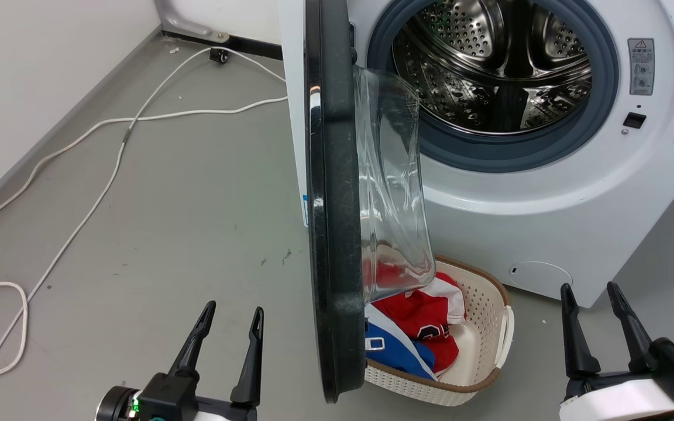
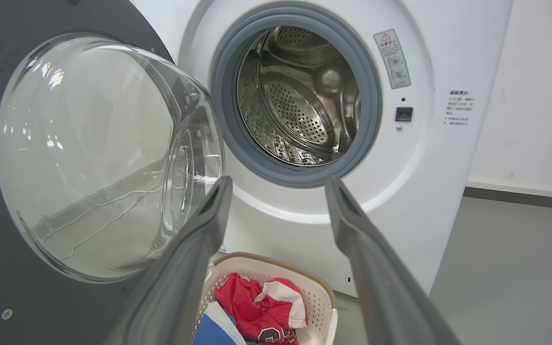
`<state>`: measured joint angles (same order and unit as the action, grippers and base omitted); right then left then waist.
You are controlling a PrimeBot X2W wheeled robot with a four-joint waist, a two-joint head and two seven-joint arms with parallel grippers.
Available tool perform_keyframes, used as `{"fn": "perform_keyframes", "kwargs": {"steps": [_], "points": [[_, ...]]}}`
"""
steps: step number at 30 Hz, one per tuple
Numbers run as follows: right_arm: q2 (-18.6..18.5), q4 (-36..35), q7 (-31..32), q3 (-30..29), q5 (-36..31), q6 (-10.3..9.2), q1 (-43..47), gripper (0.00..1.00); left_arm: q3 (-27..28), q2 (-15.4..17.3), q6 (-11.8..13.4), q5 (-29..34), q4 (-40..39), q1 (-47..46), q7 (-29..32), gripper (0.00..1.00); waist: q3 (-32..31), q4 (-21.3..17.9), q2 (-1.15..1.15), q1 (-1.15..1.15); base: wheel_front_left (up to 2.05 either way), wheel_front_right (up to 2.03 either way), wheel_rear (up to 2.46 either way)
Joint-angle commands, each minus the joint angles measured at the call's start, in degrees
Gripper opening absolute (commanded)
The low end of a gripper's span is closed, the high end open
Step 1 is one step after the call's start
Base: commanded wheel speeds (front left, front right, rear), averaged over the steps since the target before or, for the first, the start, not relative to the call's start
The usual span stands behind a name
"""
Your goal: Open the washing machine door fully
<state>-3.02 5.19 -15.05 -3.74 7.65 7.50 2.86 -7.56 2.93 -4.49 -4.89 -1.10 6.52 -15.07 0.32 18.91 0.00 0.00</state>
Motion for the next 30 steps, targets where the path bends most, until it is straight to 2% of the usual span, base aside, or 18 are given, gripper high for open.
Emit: {"fn": "perform_keyframes", "kwargs": {"steps": [1,14,15,16,17,18,30], "points": [[0.2,-0.04,-0.18,0.09,0.32,-0.03,0.17,1.0,0.01,-0.08,0.1,-0.3,0.17,-0.6,-0.16,1.0,0.04,-0.04,0.0,0.0,0.0,0.0,0.0],[0.23,0.27,-0.18,0.17,0.28,-0.03,-0.4,1.0,0.18,-0.08,-0.07,-0.48,0.18,-0.7,-0.16,1.0,0.15,-0.18,0.0,0.0,0.0,0.0,0.0],[0.23,0.41,-0.18,0.15,0.51,-0.03,-0.41,1.0,0.27,-0.08,-0.16,-0.32,-0.03,-0.64,-0.16,0.95,0.06,-0.18,0.0,0.0,0.0,0.0,0.0],[0.23,0.41,-0.18,0.15,0.51,-0.03,-0.41,1.0,0.27,-0.08,-0.16,-0.32,-0.03,-0.64,-0.16,0.95,0.06,-0.18,0.0,0.0,0.0,0.0,0.0],[0.23,0.5,-0.18,0.18,0.65,-0.02,-0.36,1.0,0.3,-0.08,-0.29,-0.14,-0.27,-0.64,-0.16,0.31,-0.04,-0.18,0.0,0.0,0.0,0.0,0.0],[0.23,0.57,-0.18,0.2,0.82,-0.02,-0.3,1.0,0.35,-0.08,-0.44,-0.11,-0.53,-0.6,-0.16,0.0,-0.11,-0.19,0.0,0.0,0.0,0.0,0.0],[0.22,1.03,-0.19,-0.19,0.94,-0.03,-0.73,1.0,4.59,-0.08,0.33,0.33,-10.44,-6.21,-0.15,0.0,-0.05,-0.11,0.0,0.0,0.0,0.0,0.0]]}}
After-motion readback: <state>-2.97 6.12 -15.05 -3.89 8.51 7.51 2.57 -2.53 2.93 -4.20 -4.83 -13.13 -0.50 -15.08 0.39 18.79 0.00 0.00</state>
